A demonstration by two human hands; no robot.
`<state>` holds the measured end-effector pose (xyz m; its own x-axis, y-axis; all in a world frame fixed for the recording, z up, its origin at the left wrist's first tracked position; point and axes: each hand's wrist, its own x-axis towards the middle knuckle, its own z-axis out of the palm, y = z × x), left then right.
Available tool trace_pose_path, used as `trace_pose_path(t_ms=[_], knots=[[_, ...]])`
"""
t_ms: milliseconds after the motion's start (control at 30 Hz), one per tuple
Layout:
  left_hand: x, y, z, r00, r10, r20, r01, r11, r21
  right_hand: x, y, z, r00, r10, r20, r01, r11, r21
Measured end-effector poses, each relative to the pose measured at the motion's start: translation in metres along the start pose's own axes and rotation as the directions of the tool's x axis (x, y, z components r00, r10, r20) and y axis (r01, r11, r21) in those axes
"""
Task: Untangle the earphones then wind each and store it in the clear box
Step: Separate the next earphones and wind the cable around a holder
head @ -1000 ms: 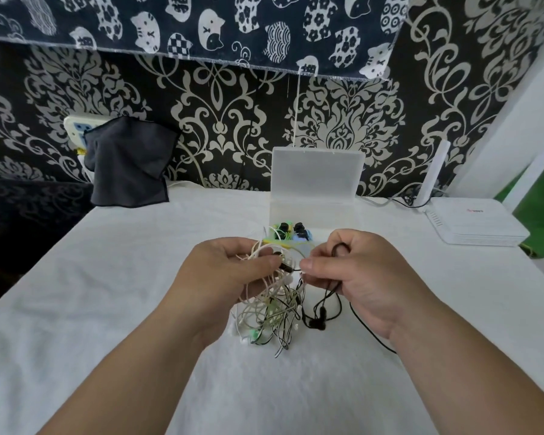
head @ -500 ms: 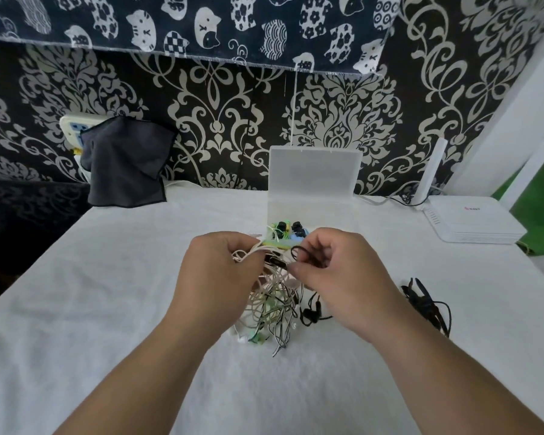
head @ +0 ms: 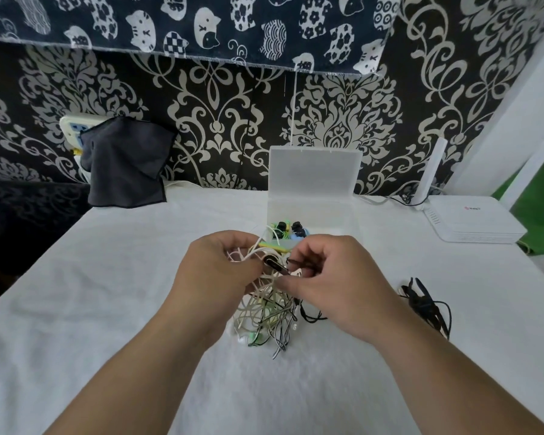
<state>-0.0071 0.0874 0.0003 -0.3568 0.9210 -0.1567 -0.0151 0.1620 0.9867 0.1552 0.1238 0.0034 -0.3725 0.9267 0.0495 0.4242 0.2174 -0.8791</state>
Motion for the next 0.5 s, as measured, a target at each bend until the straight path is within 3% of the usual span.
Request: trace_pose_path(t_ms=[200, 400, 500], knots=[[-0.0007, 0.0032, -0.0037, 0.998, -0.025, 0.066, 0.026, 0.999, -0.021, 0.0025, 0.0043, -0.0014, 0.993, -0.081, -0.083, 0.070, 0.989, -0.131], [-0.0045, 0.0038, 0.0020, 0.991, 0.122, -0.048, -0.102, 0.947, 0.304, 0.0011, 0.0018, 0.0007, 0.996, -0.086, -0.035, 0.079, 0.980, -0.183], [-0.0040, 0.0035, 0.0019, 0.997, 0.061, -0.041, -0.048, 0.962, 0.270, 0.0007, -0.0008, 0.0004, 0.995, -0.102, -0.003, 0.100, 0.978, -0.182]])
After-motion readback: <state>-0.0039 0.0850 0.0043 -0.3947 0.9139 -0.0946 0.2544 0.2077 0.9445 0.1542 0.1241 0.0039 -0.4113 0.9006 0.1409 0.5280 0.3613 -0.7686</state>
